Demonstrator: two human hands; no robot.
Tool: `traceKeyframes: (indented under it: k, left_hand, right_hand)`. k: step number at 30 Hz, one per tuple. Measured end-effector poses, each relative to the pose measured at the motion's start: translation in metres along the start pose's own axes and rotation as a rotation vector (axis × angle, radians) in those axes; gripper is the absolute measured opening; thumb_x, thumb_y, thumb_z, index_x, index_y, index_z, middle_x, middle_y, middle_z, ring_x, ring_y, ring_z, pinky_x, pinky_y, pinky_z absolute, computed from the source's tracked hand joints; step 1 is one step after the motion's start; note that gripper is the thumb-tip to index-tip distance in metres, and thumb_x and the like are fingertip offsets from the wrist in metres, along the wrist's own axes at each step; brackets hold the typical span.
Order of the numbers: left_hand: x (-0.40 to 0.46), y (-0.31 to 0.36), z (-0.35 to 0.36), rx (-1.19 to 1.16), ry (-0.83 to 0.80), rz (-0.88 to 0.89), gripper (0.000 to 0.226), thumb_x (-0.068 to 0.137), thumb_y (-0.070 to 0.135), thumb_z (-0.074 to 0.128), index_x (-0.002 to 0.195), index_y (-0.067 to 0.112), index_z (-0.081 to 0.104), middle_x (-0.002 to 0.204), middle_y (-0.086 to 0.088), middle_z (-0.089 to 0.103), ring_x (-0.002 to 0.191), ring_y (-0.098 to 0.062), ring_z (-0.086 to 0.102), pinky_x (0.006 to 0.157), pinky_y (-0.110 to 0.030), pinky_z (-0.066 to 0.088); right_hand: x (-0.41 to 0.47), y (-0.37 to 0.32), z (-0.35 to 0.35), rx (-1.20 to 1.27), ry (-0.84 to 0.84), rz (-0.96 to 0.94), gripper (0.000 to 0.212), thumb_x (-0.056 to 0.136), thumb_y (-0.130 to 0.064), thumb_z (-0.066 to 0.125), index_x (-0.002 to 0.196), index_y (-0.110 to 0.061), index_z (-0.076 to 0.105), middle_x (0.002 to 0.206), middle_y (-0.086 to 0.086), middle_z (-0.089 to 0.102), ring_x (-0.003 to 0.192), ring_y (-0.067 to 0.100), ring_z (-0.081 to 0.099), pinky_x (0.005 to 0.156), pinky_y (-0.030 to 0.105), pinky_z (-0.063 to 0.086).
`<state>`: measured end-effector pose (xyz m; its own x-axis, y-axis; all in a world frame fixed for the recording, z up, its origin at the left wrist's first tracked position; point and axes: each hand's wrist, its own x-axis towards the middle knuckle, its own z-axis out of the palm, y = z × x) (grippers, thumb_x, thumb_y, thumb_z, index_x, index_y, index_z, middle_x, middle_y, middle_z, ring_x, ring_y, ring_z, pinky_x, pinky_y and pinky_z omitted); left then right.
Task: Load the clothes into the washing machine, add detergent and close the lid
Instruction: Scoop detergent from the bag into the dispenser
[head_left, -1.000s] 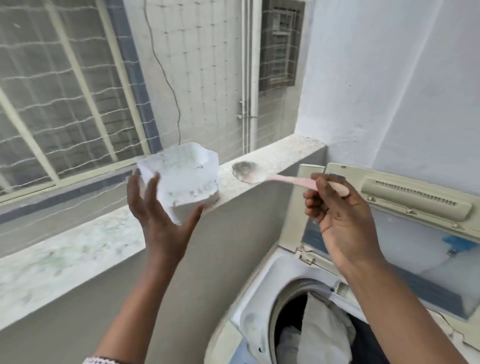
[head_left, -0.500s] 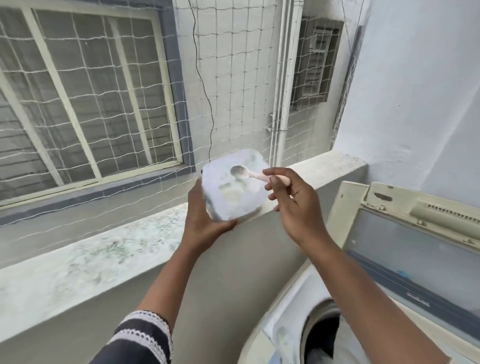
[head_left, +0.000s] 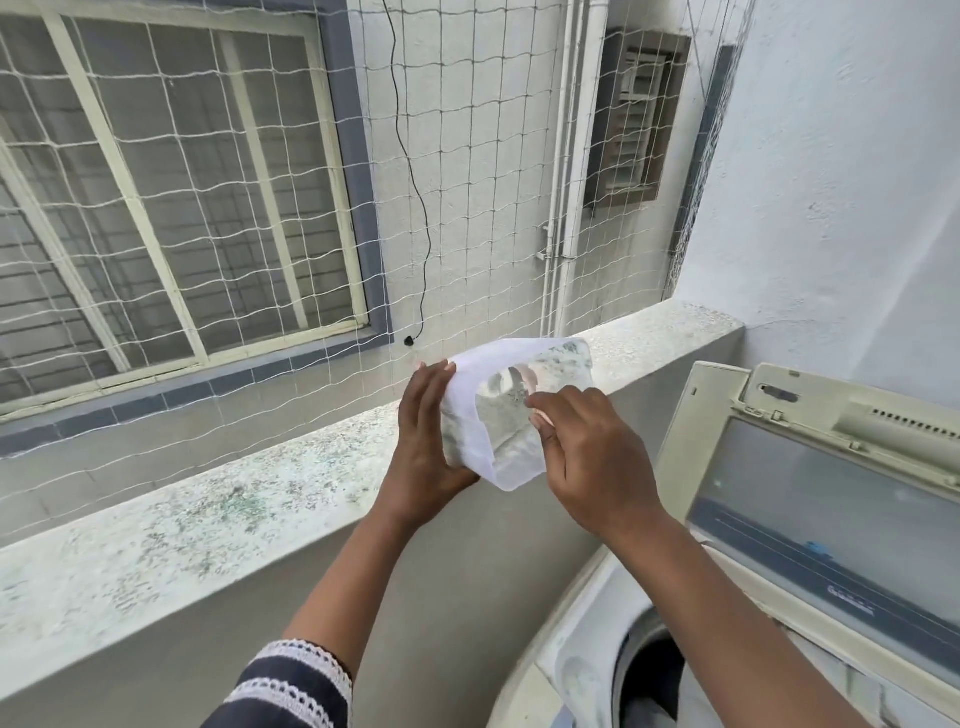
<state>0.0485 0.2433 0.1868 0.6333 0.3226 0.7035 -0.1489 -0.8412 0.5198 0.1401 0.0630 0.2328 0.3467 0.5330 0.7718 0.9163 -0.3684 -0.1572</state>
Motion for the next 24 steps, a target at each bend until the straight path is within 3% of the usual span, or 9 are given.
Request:
traceKeyframes:
  k: [5,9,13,16,19,21,24]
  left_hand:
    - [0.0,-0.001,0.001,0.01,0.0,0.021,0.112,0.065,0.041,0.087,0.151,0.023,0.018,0.157,-0.006,0.017,0.151,-0.028,0.014,0.122,-0.038,0.023]
    - [0.001,0.0,-0.001,-0.013,-0.008,0.027,0.111,0.067,0.044,0.085,0.152,0.026,0.016,0.158,0.009,0.014,0.151,-0.025,0.014,0.121,-0.04,0.024]
    - [0.002,0.001,-0.001,-0.044,-0.024,-0.027,0.113,0.067,0.047,0.083,0.153,0.036,0.011,0.156,0.025,0.006,0.151,-0.014,0.011,0.118,-0.016,0.019]
    - [0.002,-0.001,-0.001,-0.055,-0.03,-0.088,0.122,0.064,0.03,0.092,0.155,0.033,0.011,0.156,0.024,0.007,0.15,-0.003,0.007,0.114,-0.011,0.019]
    - [0.004,-0.003,-0.002,-0.068,-0.014,-0.124,0.121,0.064,0.025,0.091,0.156,0.021,0.013,0.159,0.011,0.011,0.15,-0.007,0.01,0.117,-0.031,0.027]
    - [0.006,-0.003,-0.003,-0.074,-0.005,-0.127,0.121,0.065,0.028,0.088,0.157,0.019,0.011,0.16,0.006,0.013,0.151,-0.012,0.012,0.119,-0.036,0.027]
    - [0.006,-0.002,-0.002,-0.055,0.018,-0.146,0.123,0.065,0.029,0.091,0.158,0.019,0.01,0.16,0.003,0.016,0.15,-0.013,0.013,0.12,-0.042,0.027]
  right_hand:
    - [-0.014,-0.004,0.01,-0.116,-0.052,-0.131,0.013,0.084,-0.01,0.06,0.094,-0.012,0.068,0.083,0.002,0.061,0.077,0.023,0.053,0.061,0.031,0.049]
    - [-0.017,-0.013,0.015,0.045,-0.096,-0.03,0.013,0.09,-0.011,0.054,0.095,-0.01,0.066,0.085,0.002,0.062,0.079,0.022,0.053,0.067,0.032,0.046]
    - [-0.009,-0.03,0.006,0.257,-0.016,0.113,0.022,0.094,-0.019,0.046,0.096,-0.012,0.067,0.083,-0.002,0.066,0.076,0.017,0.056,0.064,0.028,0.043]
    - [-0.003,-0.034,0.001,0.478,0.039,0.309,0.02,0.095,-0.021,0.052,0.091,-0.014,0.07,0.068,-0.011,0.062,0.061,0.011,0.056,0.055,0.025,0.04]
    - [0.006,-0.028,0.0,0.822,0.051,0.72,0.021,0.097,-0.019,0.055,0.087,-0.016,0.073,0.059,-0.006,0.063,0.056,0.011,0.057,0.054,0.028,0.045]
    - [0.014,-0.026,-0.001,1.061,0.04,0.947,0.023,0.098,-0.01,0.052,0.087,-0.012,0.073,0.061,0.004,0.064,0.058,0.015,0.055,0.053,0.027,0.047]
    - [0.025,-0.026,0.001,1.244,0.047,1.078,0.024,0.098,-0.005,0.048,0.091,-0.005,0.071,0.065,0.011,0.064,0.057,0.016,0.055,0.051,0.023,0.048]
